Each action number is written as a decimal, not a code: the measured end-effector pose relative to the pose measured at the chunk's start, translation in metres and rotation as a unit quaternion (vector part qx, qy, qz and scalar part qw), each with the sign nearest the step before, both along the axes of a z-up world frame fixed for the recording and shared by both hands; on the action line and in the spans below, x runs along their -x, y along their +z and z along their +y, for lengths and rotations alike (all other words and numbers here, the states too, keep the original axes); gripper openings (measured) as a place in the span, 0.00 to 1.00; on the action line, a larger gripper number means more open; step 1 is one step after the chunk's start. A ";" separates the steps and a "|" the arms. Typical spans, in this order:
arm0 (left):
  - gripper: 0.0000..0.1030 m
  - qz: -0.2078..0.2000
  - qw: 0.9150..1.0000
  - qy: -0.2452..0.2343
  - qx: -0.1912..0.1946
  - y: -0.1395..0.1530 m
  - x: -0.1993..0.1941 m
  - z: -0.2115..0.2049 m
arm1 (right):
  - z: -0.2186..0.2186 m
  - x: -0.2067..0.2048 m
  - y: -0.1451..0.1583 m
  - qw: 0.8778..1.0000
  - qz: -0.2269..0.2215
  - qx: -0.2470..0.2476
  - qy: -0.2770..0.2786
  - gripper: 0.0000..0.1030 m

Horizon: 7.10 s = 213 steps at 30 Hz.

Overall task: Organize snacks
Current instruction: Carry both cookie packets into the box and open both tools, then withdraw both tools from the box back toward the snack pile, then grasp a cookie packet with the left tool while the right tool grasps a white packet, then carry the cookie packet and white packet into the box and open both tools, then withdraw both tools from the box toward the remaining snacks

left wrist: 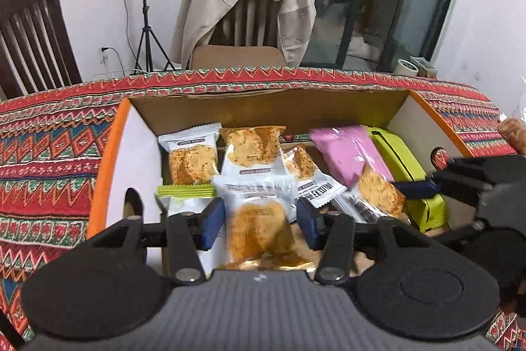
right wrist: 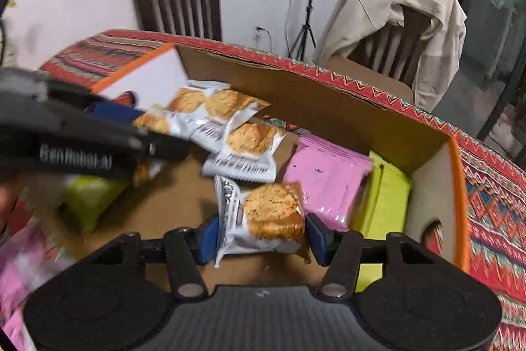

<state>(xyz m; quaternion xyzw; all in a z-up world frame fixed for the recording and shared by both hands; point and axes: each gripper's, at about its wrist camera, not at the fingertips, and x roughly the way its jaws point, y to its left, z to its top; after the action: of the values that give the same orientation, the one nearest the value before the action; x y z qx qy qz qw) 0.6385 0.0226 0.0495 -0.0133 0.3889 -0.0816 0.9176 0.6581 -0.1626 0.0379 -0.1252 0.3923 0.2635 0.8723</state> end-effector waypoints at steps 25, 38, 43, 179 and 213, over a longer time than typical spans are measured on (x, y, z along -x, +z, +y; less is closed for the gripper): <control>0.95 -0.189 0.982 0.004 0.009 0.128 0.256 0.027 | -0.111 0.188 0.135 0.983 -0.173 -0.050 -0.012 0.88; 1.00 -0.212 0.975 0.060 0.042 0.072 0.417 0.012 | -0.168 0.379 0.097 0.968 -0.222 -0.108 -0.044 1.00; 1.00 -0.172 0.981 0.086 0.038 0.040 0.446 0.007 | -0.170 0.421 0.046 0.969 -0.206 -0.114 -0.069 1.00; 0.49 -0.048 0.998 -0.016 0.024 0.016 0.061 -0.011 | -0.077 0.072 0.022 0.987 -0.022 -0.154 -0.024 0.15; 0.96 -0.227 0.973 0.034 0.005 0.108 0.350 0.024 | -0.158 0.312 0.116 0.975 -0.195 -0.098 -0.050 0.82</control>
<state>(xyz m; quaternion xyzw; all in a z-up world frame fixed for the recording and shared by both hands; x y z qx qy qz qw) 0.2883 0.0467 0.1572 -0.0125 0.1696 -0.0529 0.9840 0.3461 -0.3206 0.1534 -0.0685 0.1931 0.2277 0.9519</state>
